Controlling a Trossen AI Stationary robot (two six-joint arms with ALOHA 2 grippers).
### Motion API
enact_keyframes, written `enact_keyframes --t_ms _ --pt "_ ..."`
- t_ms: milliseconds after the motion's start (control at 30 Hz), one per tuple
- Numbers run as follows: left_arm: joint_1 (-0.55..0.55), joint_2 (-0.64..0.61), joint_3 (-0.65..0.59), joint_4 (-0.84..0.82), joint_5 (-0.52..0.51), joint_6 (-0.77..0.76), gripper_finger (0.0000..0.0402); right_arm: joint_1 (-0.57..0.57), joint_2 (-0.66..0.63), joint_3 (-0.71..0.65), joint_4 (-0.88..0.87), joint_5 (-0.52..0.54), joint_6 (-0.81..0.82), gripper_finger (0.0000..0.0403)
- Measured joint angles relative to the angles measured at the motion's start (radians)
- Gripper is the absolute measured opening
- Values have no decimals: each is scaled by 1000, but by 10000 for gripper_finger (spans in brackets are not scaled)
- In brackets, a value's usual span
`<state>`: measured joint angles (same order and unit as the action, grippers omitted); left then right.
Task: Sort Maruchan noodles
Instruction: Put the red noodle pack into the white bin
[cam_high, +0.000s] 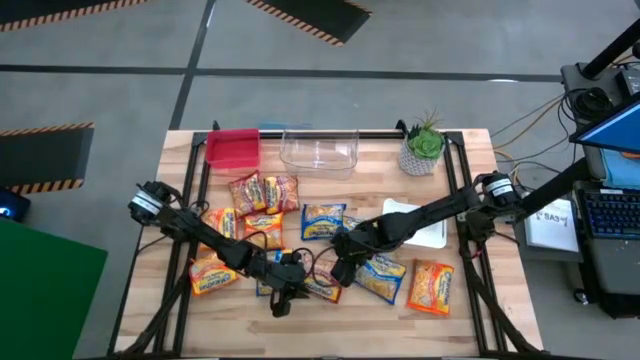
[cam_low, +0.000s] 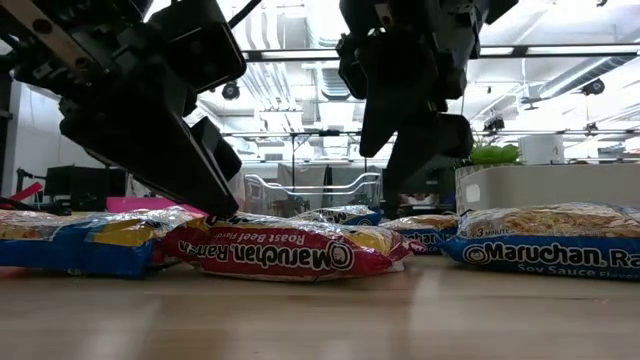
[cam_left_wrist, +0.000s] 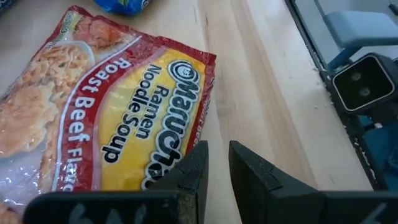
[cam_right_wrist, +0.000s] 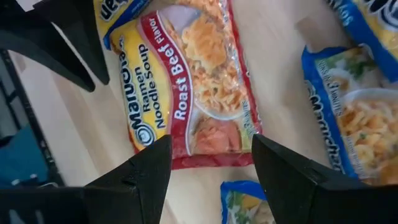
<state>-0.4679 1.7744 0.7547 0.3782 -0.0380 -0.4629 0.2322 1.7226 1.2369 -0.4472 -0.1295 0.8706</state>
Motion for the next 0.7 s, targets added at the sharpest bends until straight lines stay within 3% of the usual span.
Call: enact_keyframes --t_ms 533,700 --pt "1 -7 -5 -42 -87 4 40 17 -2 0 -20 -190 168 210" --pt "1 -34 -4 -47 -87 20 39 54 -2 0 -20 -198 265 210"
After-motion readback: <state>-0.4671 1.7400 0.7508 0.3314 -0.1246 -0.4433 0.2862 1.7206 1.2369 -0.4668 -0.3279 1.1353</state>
